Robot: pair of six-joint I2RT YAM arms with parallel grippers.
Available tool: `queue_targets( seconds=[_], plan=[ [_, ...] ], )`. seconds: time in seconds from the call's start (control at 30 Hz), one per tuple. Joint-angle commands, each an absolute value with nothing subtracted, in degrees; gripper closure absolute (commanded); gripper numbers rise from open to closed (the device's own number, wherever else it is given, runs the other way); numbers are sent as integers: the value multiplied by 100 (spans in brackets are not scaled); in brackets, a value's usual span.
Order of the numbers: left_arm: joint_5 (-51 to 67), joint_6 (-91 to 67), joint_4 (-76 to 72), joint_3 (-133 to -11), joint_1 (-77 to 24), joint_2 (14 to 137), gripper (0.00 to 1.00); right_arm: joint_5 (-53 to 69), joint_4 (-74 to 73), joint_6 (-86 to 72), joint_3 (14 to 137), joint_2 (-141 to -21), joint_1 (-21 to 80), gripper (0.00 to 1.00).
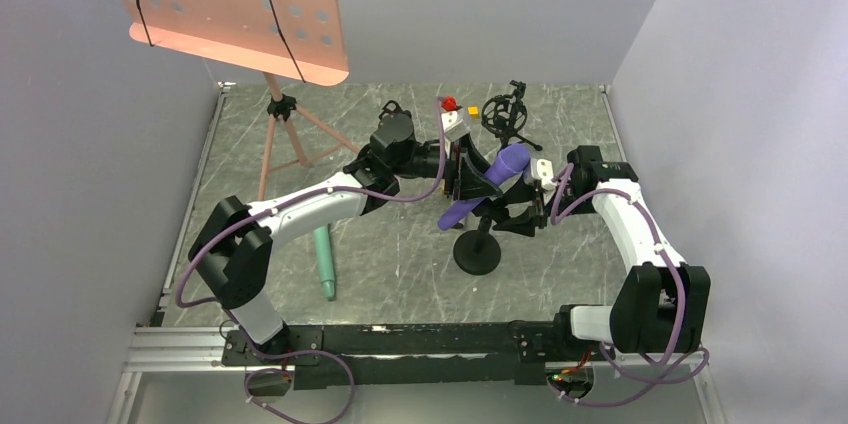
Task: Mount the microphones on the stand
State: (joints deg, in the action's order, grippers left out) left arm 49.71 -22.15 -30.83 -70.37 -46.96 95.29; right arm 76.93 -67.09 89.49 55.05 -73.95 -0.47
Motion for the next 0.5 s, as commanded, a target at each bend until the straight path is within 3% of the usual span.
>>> queue_targets(
  seconds=[0.0, 0.07, 0.27, 0.3, 0.47],
  plan=[
    [4812, -1962, -3170, -6949, -4802, 9538, 100, 7988, -7084, 9198, 5633, -7364, 123, 66],
    [4793, -1948, -3168, -6931, -4807, 9494, 100, 7964, -7132, 9238, 5657, -7405, 128, 77],
    [4815, -2012, -3316, -6910, -4800, 9442, 100, 7957, -7282, 9335, 5728, -7500, 123, 87],
    [4824, -2031, -3341, -6902, -4800, 9421, 100, 7960, -7290, 9330, 5730, -7513, 123, 84],
    [4741, -1967, -3322, -6848, -4802, 9223, 100, 7988, -7214, 9315, 5635, -7462, 114, 42]
  ],
)
